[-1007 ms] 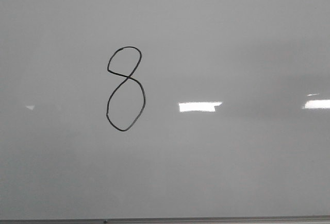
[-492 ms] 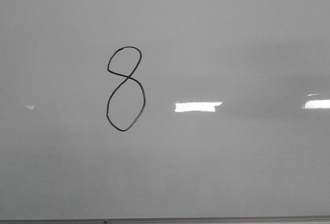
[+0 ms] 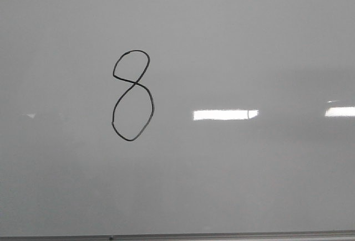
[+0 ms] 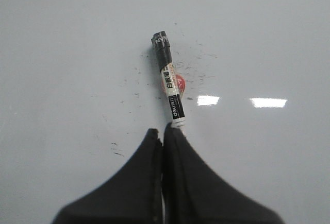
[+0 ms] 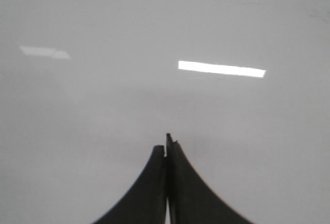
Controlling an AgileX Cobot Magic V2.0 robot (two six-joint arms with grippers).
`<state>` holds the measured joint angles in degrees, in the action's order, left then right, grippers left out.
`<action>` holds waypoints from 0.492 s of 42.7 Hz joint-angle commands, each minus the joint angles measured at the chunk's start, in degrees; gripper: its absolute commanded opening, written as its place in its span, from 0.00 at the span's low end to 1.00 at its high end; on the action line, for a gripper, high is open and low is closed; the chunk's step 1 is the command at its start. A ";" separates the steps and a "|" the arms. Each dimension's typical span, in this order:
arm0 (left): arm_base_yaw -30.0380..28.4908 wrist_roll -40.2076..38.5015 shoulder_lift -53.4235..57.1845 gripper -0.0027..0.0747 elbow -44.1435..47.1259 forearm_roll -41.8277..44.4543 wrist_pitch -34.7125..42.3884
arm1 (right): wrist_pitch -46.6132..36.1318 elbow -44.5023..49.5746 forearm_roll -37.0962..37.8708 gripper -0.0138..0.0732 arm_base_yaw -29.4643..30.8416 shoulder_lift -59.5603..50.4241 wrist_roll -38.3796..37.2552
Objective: Write number 8 on whiteboard
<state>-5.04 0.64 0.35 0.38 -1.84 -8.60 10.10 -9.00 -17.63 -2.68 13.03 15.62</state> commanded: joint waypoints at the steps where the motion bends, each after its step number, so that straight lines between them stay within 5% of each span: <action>1: -0.07 -0.64 0.69 0.01 0.69 -0.37 4.86 | -6.60 3.17 8.87 0.08 1.20 -3.42 -9.82; 7: -0.07 -0.64 0.69 0.01 0.69 -0.37 4.86 | -6.49 7.97 15.13 0.08 1.27 -7.72 -14.75; 21: -0.07 -0.64 0.69 0.01 0.69 -0.37 4.86 | -2.65 10.40 15.23 0.08 1.27 -14.73 -14.81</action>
<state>-5.04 0.64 0.35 0.38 -1.84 -8.60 10.23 1.52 -3.20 -1.68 -0.13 1.06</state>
